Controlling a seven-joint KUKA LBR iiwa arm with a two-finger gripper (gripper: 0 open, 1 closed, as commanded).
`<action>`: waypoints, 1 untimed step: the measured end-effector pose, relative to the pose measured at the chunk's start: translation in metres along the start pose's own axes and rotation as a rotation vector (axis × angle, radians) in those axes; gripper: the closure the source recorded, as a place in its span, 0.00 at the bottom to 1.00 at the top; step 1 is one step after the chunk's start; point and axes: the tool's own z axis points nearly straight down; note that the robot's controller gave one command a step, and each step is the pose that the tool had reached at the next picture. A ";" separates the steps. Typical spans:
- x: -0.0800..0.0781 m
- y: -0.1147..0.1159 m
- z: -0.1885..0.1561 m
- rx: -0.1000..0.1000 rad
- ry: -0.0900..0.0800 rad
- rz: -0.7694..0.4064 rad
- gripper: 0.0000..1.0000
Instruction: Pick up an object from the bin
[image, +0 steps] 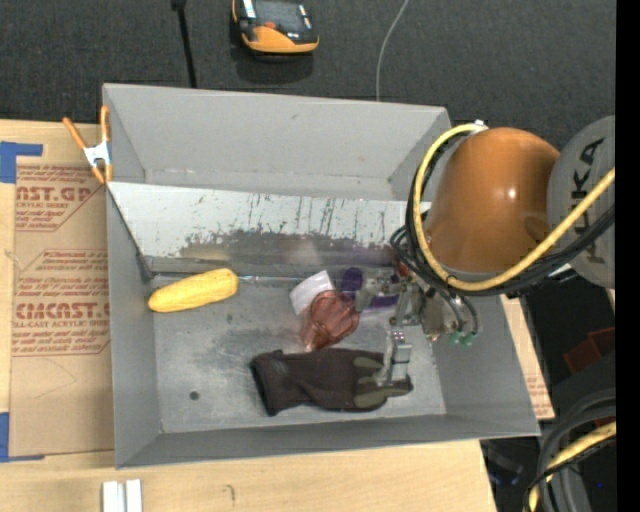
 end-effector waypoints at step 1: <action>-0.005 0.004 0.049 0.000 -0.008 -0.030 0.00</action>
Offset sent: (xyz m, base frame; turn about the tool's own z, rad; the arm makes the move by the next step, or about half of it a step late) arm 0.0132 0.0083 -0.0985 0.0087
